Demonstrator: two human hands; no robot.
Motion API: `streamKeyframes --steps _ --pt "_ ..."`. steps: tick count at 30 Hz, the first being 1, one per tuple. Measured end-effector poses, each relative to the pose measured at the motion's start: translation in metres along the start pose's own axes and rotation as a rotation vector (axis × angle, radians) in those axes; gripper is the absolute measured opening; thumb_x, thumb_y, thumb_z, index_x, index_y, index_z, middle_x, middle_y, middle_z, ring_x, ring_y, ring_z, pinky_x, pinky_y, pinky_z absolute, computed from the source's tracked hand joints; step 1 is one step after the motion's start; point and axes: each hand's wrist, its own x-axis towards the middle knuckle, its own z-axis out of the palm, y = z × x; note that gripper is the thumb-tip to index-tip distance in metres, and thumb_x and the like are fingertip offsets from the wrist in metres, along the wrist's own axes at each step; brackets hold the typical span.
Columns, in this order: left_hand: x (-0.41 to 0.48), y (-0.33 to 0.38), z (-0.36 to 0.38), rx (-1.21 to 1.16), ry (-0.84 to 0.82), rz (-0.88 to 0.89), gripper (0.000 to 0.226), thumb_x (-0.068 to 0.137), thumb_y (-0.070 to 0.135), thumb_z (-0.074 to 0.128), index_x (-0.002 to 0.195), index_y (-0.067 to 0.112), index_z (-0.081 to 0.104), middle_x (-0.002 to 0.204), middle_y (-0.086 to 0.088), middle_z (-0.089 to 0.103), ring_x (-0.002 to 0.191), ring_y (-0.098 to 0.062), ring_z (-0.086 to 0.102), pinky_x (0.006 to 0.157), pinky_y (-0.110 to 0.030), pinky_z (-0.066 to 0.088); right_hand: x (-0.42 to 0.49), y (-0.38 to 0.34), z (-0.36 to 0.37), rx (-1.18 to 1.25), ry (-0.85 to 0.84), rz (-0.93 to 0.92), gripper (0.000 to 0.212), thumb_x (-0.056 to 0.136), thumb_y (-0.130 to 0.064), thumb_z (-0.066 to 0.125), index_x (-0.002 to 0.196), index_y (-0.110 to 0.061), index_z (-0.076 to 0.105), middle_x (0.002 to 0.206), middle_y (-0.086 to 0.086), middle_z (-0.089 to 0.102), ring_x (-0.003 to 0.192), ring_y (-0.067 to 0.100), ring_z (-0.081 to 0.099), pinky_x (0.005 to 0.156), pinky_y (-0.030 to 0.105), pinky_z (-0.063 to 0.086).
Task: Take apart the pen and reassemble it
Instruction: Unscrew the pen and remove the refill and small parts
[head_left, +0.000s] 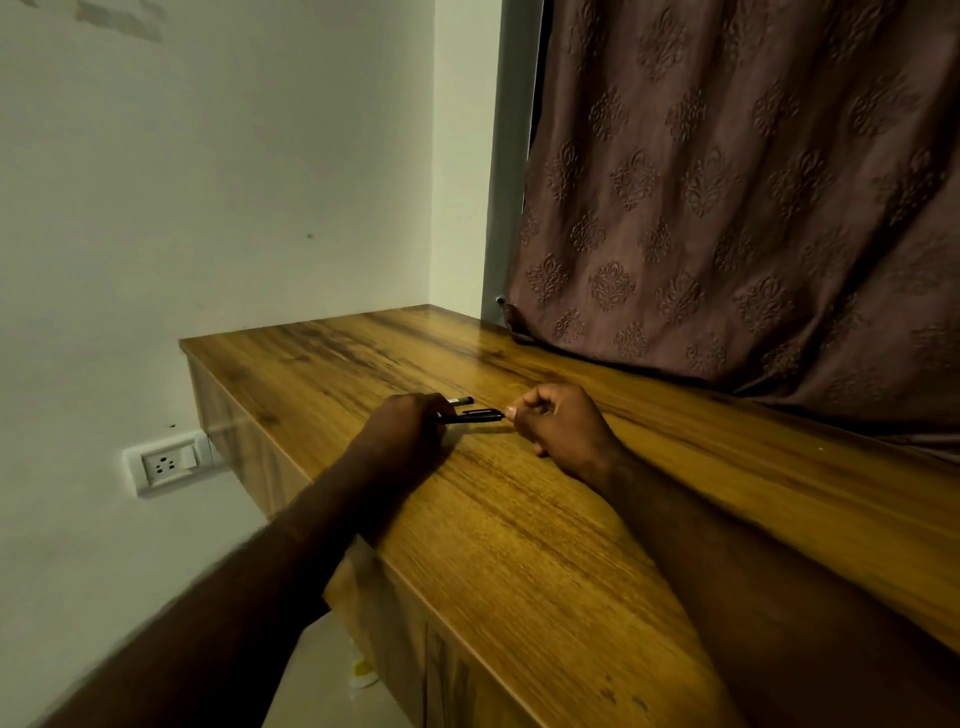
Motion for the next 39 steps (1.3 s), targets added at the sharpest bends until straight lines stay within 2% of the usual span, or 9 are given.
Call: streamKeyframes --steps 6,9,16,22,25,29,32,35,39 --pt "-0.003 0.007 -0.005 -0.012 -0.042 0.010 0.025 0.081 0.026 0.068 0.104 0.017 0.066 0.095 -0.007 0.071 0.079 -0.018 0.065 0.068 -0.030 0.052 -0.001 0.001 0.001 0.044 -0.043 0.016 0.005 0.087 -0.006 0.065 0.083 -0.007 0.066 0.065 0.006 0.056 0.035 0.005 0.041 0.037 0.020 0.036" --pt "-0.004 0.009 -0.007 -0.012 -0.039 0.019 0.026 0.081 0.025 0.067 0.106 0.016 0.066 0.096 -0.007 0.071 0.079 -0.018 0.064 0.067 -0.028 0.049 0.001 0.003 0.001 0.020 -0.050 0.016 0.006 0.087 -0.006 0.064 0.082 -0.009 0.065 0.072 0.012 0.062 0.036 0.006 0.043 0.039 0.021 0.037" --pt "-0.005 0.011 -0.007 -0.016 -0.061 -0.002 0.023 0.083 0.022 0.064 0.105 0.016 0.066 0.095 -0.005 0.068 0.077 -0.014 0.060 0.066 -0.026 0.045 -0.001 0.001 -0.001 0.020 -0.078 0.059 0.008 0.088 -0.001 0.062 0.081 -0.004 0.064 0.068 0.006 0.064 0.044 0.010 0.049 0.043 0.023 0.042" --pt "-0.005 0.007 -0.008 0.029 -0.011 -0.039 0.022 0.084 0.030 0.062 0.097 0.015 0.069 0.086 -0.007 0.070 0.073 -0.022 0.064 0.066 -0.034 0.054 0.000 0.007 -0.012 -0.019 0.014 0.111 0.014 0.090 -0.005 0.059 0.077 -0.011 0.060 0.068 0.005 0.063 0.043 0.010 0.047 0.035 0.019 0.034" --pt "-0.004 0.005 -0.008 0.052 -0.026 -0.043 0.021 0.084 0.032 0.062 0.097 0.017 0.069 0.090 -0.006 0.068 0.077 -0.021 0.063 0.069 -0.033 0.053 0.002 0.012 -0.023 -0.128 0.088 0.028 0.011 0.085 -0.007 0.064 0.074 -0.010 0.067 0.067 -0.001 0.064 0.052 0.009 0.052 0.052 0.023 0.042" --pt "-0.001 0.000 -0.006 0.125 -0.089 0.009 0.020 0.086 0.032 0.059 0.099 0.022 0.070 0.099 -0.008 0.061 0.089 -0.023 0.057 0.077 -0.035 0.051 0.003 0.021 -0.041 -0.270 0.108 0.015 0.011 0.080 -0.018 0.072 0.071 -0.023 0.072 0.077 -0.008 0.071 0.076 0.009 0.065 0.075 0.028 0.050" --pt "-0.001 -0.001 -0.006 0.137 -0.123 0.024 0.018 0.087 0.031 0.058 0.099 0.025 0.070 0.100 -0.007 0.059 0.090 -0.021 0.055 0.078 -0.036 0.051 0.003 0.021 -0.039 -0.347 0.040 0.041 0.010 0.080 -0.019 0.074 0.071 -0.025 0.073 0.081 -0.007 0.072 0.083 0.010 0.066 0.080 0.028 0.050" --pt "-0.001 -0.002 -0.007 0.151 -0.147 0.039 0.018 0.087 0.031 0.058 0.098 0.025 0.071 0.099 -0.007 0.059 0.090 -0.021 0.056 0.078 -0.035 0.051 0.004 0.019 -0.034 -0.399 -0.018 0.049 0.003 0.079 -0.018 0.075 0.081 -0.016 0.078 0.091 -0.001 0.076 0.086 0.010 0.064 0.082 0.025 0.047" --pt "0.000 -0.001 -0.008 0.156 -0.182 0.050 0.019 0.089 0.027 0.056 0.100 0.020 0.070 0.102 -0.009 0.061 0.090 -0.020 0.058 0.076 -0.028 0.047 0.004 0.019 -0.036 -0.354 -0.022 0.079 0.014 0.077 -0.016 0.078 0.090 -0.010 0.078 0.097 0.004 0.077 0.087 0.011 0.066 0.085 0.026 0.049"
